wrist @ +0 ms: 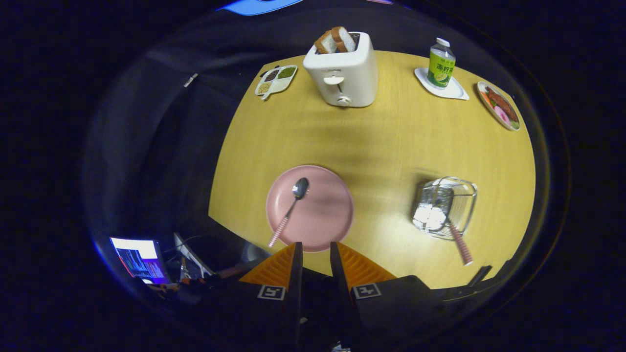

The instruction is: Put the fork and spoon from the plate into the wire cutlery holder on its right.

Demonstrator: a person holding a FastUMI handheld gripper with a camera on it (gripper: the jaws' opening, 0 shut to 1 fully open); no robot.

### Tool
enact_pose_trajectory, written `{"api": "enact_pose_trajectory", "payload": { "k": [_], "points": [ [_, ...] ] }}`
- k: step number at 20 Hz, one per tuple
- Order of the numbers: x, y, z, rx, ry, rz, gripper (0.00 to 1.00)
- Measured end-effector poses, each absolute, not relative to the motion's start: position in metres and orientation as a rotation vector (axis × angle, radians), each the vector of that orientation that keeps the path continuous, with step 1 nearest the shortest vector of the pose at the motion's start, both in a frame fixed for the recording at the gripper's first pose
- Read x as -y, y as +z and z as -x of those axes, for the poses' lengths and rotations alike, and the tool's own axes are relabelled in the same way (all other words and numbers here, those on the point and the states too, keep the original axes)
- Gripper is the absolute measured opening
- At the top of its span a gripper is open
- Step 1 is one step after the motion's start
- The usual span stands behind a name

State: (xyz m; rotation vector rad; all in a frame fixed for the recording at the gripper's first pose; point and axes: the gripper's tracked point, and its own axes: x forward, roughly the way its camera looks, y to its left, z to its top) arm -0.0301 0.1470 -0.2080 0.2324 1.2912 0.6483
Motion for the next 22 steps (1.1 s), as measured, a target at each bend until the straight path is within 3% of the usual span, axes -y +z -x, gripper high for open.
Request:
{"api": "enact_pose_trajectory", "payload": {
  "k": [2,7,18,22],
  "points": [
    [-0.183,-0.232,0.049,-1.350,0.658,-0.277,0.44],
    [-0.250,-0.284,0.068,-1.454,0.600,-0.393,0.44],
    [-0.276,-0.364,0.056,-1.484,0.406,-0.380,0.44],
    [-0.272,-0.369,0.054,-1.491,0.388,-0.424,0.13]
  ]
}}
